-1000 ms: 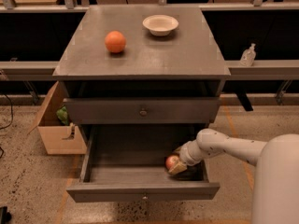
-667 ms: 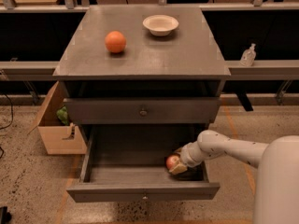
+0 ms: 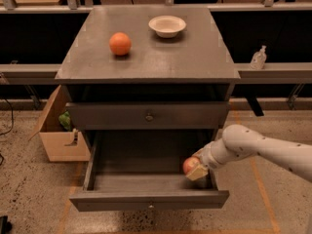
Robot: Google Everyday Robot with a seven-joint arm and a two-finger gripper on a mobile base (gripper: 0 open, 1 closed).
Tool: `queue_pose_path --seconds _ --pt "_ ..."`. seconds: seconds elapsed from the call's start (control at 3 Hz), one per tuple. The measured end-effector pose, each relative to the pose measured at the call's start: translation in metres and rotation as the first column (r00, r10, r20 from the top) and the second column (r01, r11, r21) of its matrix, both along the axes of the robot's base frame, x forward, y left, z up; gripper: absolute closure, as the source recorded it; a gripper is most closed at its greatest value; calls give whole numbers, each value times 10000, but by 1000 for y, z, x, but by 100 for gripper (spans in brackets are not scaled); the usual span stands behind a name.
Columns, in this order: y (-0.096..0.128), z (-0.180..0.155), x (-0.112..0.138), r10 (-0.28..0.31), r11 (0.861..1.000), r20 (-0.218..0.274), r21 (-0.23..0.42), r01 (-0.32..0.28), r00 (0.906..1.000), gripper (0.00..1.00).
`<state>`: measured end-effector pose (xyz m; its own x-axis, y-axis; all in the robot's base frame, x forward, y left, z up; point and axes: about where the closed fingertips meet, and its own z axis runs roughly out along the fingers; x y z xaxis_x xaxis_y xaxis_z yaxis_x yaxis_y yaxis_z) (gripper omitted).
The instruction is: Pick apple from middle drawer and place on counter
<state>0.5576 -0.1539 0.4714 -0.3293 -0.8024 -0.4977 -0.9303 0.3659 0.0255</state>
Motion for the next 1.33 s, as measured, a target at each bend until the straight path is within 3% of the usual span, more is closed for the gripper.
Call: queue_pose_path --seconds 0.33,0.67,1.0,1.33 --pt "-9 88 -16 -316 9995 331 -56 318 9990 100" --pt "-13 181 -33 -189 9998 1013 72 183 9947 100" --pt "-11 277 -47 358 9989 1759 244 -407 9838 100" --pt "-9 287 -57 663 9972 1530 226 -706 9860 100"
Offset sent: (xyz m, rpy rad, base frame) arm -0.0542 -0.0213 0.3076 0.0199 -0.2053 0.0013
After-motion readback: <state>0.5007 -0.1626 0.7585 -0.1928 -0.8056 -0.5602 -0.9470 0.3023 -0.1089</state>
